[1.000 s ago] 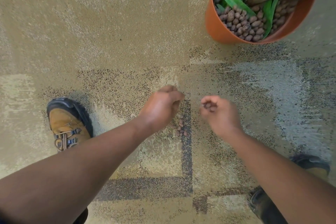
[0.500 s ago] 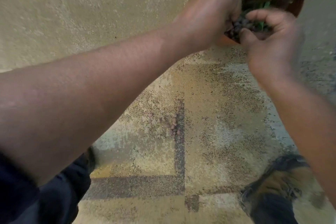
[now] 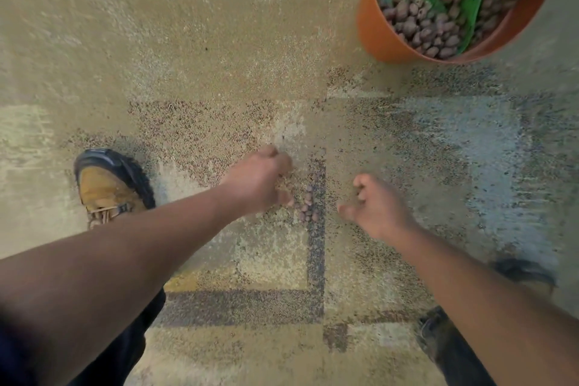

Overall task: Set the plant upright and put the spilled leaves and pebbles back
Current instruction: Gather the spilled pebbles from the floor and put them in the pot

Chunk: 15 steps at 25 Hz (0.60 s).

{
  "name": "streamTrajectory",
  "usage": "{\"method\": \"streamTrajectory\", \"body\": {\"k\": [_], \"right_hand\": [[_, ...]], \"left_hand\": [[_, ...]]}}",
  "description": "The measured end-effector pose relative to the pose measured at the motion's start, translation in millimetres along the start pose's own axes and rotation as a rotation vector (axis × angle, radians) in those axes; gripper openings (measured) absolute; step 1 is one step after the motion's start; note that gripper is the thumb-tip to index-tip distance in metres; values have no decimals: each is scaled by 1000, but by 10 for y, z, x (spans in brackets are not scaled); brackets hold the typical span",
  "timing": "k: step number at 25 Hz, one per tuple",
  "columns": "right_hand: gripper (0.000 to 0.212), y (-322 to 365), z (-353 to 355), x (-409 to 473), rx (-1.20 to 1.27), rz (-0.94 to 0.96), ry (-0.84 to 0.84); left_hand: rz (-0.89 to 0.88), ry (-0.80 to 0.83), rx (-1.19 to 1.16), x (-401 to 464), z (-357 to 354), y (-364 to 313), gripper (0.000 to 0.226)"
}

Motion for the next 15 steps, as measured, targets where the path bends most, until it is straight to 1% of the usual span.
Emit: {"method": "streamTrajectory", "body": {"k": [2,4,6,8,9,15], "right_hand": [[61,113,-346,-50,-43,41,7],[66,256,-603,-66,-61,69,-40],[59,375,-734,-70,-60,83,-88],[45,430,-789,-85,-63,107,-115],[39,440,-807,-102,-78,125,-118],[22,398,-803,-167,-107,217,-125]], "left_hand": [[-50,61,47,-89,-289,80,61],[-83,64,66,-123,-474,84,57],[-102,26,80,-128,-565,75,39],[-115,-17,84,-114,-576,57,19],[-124,-29,67,-107,-562,48,13],[-163,-38,16,-68,-456,27,12]]}}
Point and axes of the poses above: each hand's wrist, its own x-axis towards the middle knuckle, its own z-axis out of the back of the hand, y = z × x, the point moved 4 cm from there along x, towards the middle knuckle, and after that the axes turned 8 degrees about -z, right-handed, at the moved point
